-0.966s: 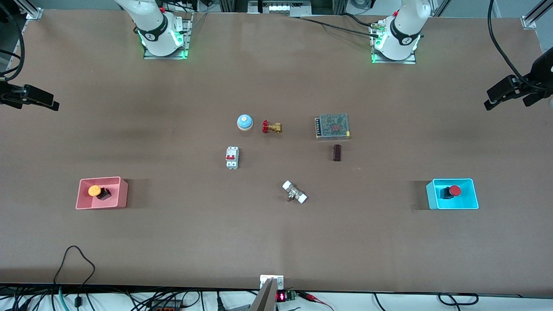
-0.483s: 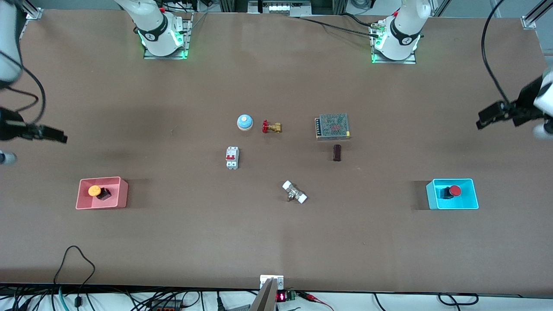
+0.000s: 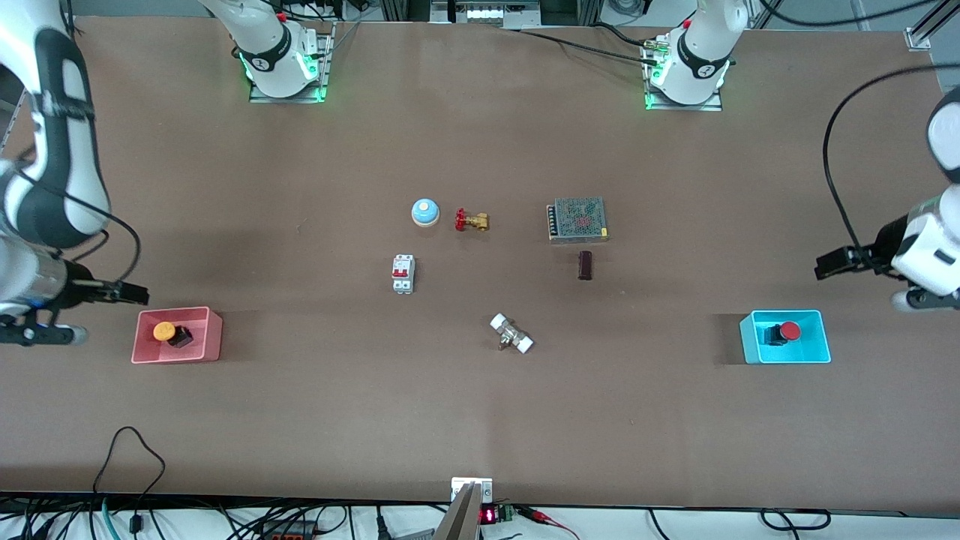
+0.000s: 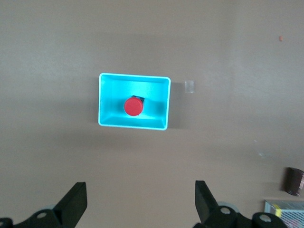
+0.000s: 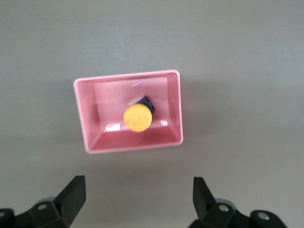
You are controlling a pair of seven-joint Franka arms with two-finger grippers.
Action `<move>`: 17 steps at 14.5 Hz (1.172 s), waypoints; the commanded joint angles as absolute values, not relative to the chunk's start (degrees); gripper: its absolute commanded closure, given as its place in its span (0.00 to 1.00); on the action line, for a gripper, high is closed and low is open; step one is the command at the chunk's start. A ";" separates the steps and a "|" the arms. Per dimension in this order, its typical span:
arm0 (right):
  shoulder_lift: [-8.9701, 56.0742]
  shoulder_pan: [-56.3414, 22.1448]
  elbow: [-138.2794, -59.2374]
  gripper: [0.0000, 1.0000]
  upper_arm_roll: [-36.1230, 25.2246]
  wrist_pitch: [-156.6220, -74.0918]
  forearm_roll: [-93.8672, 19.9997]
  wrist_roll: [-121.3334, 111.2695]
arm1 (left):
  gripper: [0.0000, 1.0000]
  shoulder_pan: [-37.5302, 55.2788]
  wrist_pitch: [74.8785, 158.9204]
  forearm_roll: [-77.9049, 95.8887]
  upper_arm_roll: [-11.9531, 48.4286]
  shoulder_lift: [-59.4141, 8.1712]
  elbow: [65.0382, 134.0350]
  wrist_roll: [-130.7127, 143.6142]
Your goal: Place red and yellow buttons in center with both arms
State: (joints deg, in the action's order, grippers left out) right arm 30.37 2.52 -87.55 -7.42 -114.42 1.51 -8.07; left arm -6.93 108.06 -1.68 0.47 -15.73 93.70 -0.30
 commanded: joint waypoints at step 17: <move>42.19 1.76 -85.87 0.04 -6.77 -126.30 2.29 -10.02 | 0.00 -11.08 128.58 -2.72 0.35 -36.56 93.52 -4.39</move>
